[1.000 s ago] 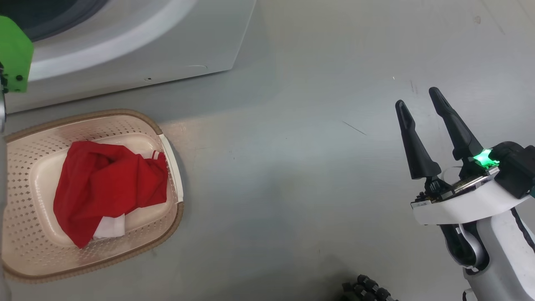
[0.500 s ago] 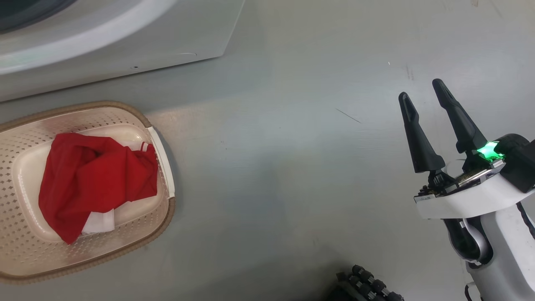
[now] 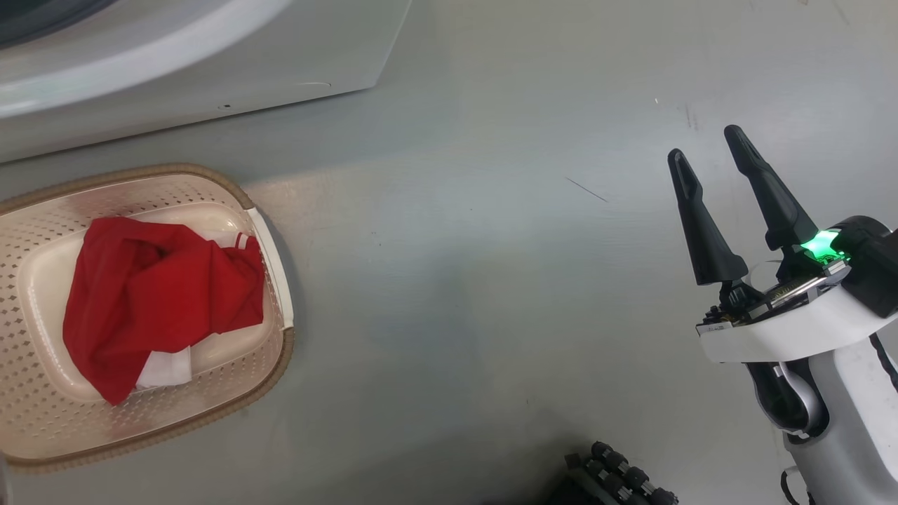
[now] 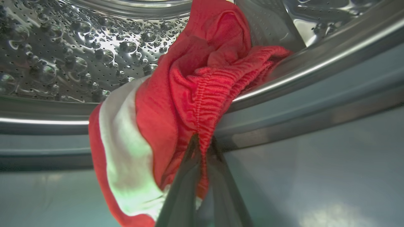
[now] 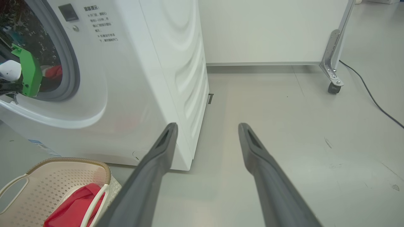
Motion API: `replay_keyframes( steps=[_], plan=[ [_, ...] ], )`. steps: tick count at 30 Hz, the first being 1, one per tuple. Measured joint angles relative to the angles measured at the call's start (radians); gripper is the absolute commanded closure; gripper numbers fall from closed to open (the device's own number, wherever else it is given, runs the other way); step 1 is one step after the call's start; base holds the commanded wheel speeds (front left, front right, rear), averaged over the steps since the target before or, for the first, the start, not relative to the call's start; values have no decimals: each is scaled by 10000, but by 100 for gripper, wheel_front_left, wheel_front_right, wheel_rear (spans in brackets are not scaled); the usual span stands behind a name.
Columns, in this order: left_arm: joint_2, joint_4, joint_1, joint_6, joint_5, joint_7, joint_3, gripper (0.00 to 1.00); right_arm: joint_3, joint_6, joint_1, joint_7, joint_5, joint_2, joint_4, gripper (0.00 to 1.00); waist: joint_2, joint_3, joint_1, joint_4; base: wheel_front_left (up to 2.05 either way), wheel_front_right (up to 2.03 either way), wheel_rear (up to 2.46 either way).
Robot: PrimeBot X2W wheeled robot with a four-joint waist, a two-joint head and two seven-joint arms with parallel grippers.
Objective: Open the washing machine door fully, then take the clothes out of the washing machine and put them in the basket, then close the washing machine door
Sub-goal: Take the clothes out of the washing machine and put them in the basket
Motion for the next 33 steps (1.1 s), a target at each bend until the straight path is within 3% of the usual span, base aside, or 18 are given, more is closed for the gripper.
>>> replay_keyframes(
  steps=[8, 18, 26, 33],
  plan=[
    [-261, 119, 3, 0, 123, -359, 313, 100, -146, 0, -44, 0, -2, -13, 142, 0, 0, -114, 0, 107, 0, 0, 0],
    [-859, 366, 219, 0, 113, -1547, 518, 100, -142, 0, -44, 0, -90, -6, 332, 0, 0, -660, 0, 332, 0, 0, 0],
    [-1613, 708, 787, -21, -318, -2683, 138, 100, -153, 0, -33, 0, -194, -8, 514, 0, 0, -1326, 0, 569, 0, 0, 0],
    [-2238, 876, 1331, -341, -972, -3770, 176, 100, -272, 0, 206, 0, -299, -27, 694, 0, 0, -2024, 0, 832, 0, 0, 0]
  ],
)
